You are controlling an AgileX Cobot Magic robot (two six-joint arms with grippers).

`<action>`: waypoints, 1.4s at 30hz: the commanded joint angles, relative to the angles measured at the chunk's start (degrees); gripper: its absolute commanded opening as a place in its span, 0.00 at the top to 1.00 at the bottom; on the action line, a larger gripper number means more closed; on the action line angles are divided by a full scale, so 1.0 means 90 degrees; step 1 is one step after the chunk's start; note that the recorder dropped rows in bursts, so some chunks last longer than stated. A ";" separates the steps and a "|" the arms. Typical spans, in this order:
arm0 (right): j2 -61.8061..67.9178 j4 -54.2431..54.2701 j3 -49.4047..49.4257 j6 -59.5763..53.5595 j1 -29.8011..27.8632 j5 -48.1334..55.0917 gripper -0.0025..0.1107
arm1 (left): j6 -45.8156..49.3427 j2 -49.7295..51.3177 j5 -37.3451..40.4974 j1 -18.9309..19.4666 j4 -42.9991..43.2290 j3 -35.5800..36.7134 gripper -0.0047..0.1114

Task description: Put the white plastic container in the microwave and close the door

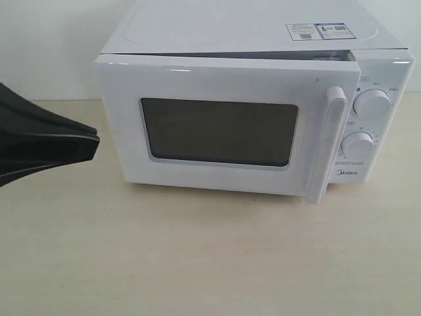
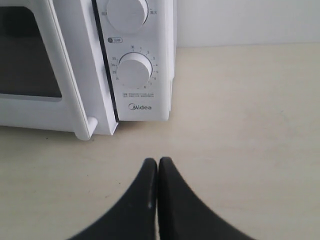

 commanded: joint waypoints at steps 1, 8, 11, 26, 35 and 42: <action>-0.0035 -0.0109 -0.0004 -0.0391 -0.0045 -0.0339 0.98 | -0.0061 -0.0227 -0.0441 -0.0044 0.0119 0.0208 0.93; -0.0035 -0.0018 -0.0004 -0.0829 -0.0045 -0.2100 0.98 | -0.0201 -0.0242 -0.0511 -0.0044 0.0119 0.0254 0.93; -0.0035 0.0233 -0.0004 -0.0565 -0.0045 -0.3510 0.98 | -0.0201 -0.0242 -0.0622 -0.0044 0.0119 0.0254 0.93; -0.0035 0.0233 -0.0058 -0.0002 -0.0045 -0.9420 0.98 | -0.0201 -0.0242 -0.0622 -0.0044 0.0119 0.0254 0.93; 0.0211 0.0148 -0.1899 0.0716 -0.0045 -0.7879 0.98 | -0.0201 -0.0242 -0.0657 -0.0044 0.0051 0.0254 0.93; 0.1237 -0.0170 -0.3746 0.3303 -0.0045 -0.3086 0.98 | -0.0201 -0.0242 -0.0653 -0.0044 0.0008 0.0254 0.93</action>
